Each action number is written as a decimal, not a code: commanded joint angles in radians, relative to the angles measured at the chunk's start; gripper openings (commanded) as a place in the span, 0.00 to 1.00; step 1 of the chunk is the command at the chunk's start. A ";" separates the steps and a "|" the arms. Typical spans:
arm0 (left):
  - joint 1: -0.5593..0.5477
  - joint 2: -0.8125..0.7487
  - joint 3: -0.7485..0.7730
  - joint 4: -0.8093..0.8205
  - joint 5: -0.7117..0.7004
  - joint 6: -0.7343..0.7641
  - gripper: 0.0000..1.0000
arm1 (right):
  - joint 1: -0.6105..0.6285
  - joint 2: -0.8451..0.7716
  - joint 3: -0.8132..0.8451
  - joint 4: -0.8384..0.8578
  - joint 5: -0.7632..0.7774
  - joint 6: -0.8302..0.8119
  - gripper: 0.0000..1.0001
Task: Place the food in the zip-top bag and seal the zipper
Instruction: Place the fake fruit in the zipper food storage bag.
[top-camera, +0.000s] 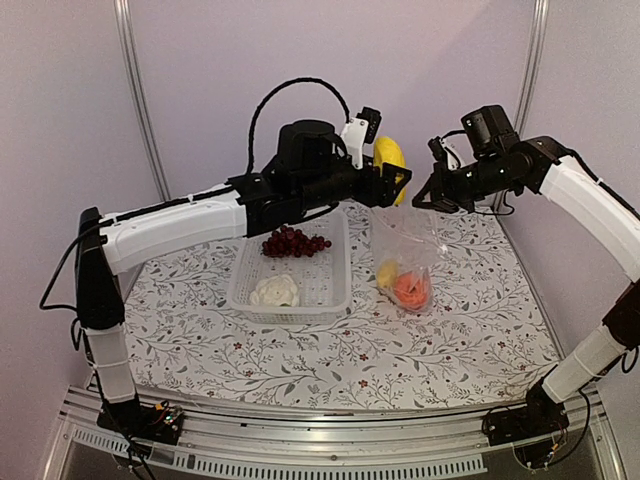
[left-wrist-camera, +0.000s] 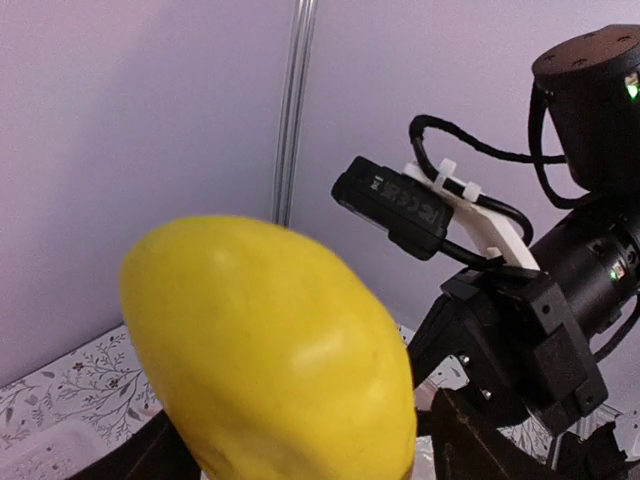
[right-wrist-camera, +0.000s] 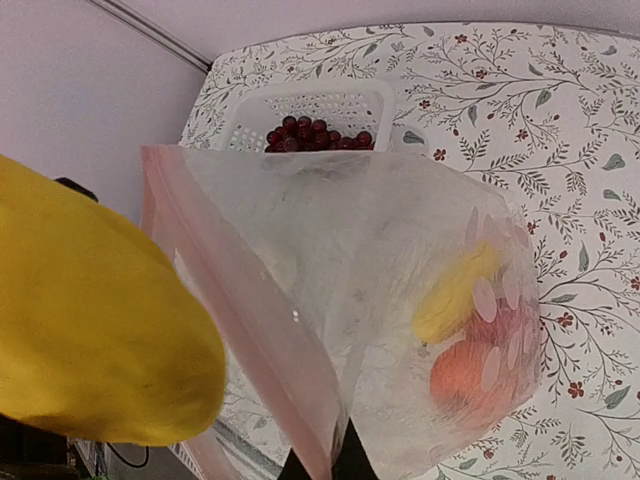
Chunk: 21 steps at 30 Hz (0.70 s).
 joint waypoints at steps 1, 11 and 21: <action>-0.019 0.032 0.036 -0.059 -0.145 0.038 0.85 | 0.003 -0.013 0.026 0.005 -0.033 0.020 0.00; -0.024 -0.014 0.103 -0.069 -0.219 0.101 0.95 | 0.002 -0.001 0.043 0.004 -0.033 0.021 0.00; -0.022 -0.153 0.028 -0.164 -0.285 0.162 0.93 | -0.004 -0.004 0.049 -0.010 -0.008 0.017 0.00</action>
